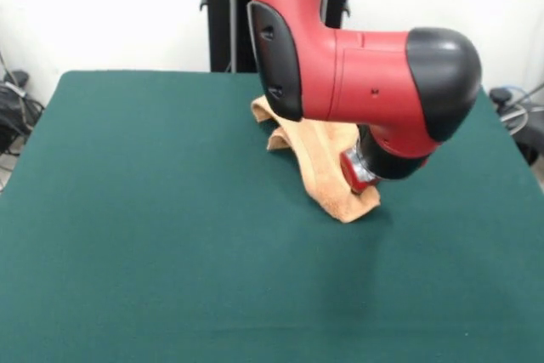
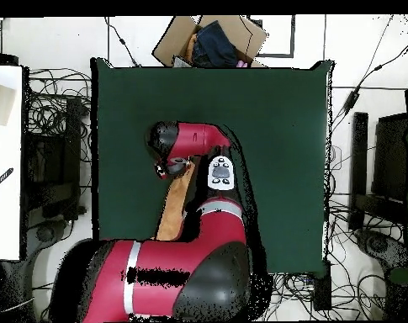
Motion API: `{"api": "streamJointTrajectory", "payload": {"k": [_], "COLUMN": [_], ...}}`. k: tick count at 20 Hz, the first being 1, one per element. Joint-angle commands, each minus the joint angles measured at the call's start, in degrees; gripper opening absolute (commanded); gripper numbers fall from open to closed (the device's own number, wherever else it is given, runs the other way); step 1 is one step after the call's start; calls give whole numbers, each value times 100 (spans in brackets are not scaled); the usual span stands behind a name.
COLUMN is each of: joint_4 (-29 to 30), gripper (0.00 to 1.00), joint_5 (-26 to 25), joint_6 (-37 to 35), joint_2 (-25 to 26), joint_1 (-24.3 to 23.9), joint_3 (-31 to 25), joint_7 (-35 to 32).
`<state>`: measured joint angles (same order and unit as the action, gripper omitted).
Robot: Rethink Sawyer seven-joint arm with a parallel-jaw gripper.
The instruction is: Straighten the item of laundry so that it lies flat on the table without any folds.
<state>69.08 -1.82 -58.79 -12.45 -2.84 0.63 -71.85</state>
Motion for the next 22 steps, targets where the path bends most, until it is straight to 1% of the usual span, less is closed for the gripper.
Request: {"api": "streamJointTrajectory", "payload": {"k": [1,6,10,16,22], "joint_4": [-716,-1127,-1524,-1785,-2202], "gripper": [0,0,0,0,0], "joint_5": [-51,-44,-53,-80,-113], "joint_6": [-114,-178,-360,-304,-499], "joint_2": [276,530,750,933,1142], "joint_1": [109,112,128,131,160], "joint_3": [-288,-348,-371,-412,-419], "joint_7": [-808,-743,-708,-706,-690]}}
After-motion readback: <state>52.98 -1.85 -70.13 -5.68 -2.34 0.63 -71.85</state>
